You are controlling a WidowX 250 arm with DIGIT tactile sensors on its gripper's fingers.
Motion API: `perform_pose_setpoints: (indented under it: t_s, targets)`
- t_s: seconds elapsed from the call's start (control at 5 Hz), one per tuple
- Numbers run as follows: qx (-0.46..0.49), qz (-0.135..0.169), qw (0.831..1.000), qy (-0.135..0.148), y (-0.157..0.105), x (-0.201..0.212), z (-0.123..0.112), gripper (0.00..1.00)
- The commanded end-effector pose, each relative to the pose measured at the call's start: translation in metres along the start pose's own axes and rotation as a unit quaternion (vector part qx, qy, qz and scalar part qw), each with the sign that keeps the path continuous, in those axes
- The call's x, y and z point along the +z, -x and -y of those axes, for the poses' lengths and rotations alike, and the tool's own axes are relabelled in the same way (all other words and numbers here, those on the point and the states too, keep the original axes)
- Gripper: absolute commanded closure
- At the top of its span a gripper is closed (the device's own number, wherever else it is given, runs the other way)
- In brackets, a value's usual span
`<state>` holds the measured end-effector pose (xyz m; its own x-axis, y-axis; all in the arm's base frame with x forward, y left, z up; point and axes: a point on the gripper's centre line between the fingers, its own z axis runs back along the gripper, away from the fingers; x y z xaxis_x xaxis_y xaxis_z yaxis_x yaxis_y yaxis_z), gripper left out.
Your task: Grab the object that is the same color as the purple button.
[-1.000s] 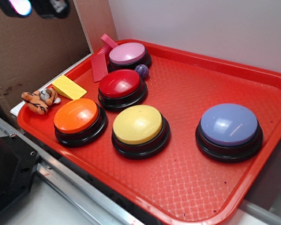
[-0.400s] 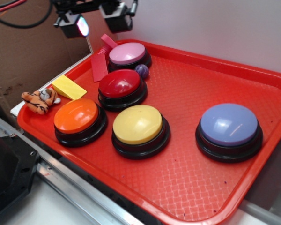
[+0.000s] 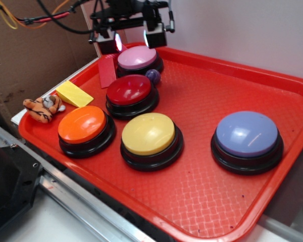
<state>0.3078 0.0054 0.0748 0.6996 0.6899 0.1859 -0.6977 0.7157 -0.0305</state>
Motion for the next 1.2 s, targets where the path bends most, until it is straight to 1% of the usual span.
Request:
perform_pose_setpoints:
  t_s: [0.0, 0.2, 0.4, 0.6, 0.8, 1.0]
  targets:
    - [-0.008, 0.014, 1.0, -0.001, -0.008, -0.013, 0.014, 0.0]
    - [-0.007, 0.014, 1.0, -0.013, -0.008, -0.023, 0.015, 0.0]
    - [-0.018, 0.003, 1.0, -0.019, -0.005, -0.035, 0.019, 0.0]
    - [-0.018, 0.002, 0.999, -0.028, -0.007, -0.043, 0.017, 0.0]
    - [-0.02, -0.002, 0.999, -0.028, -0.005, -0.047, 0.016, 0.0]
    - [-0.009, -0.007, 1.0, -0.014, -0.003, -0.048, 0.014, 0.99]
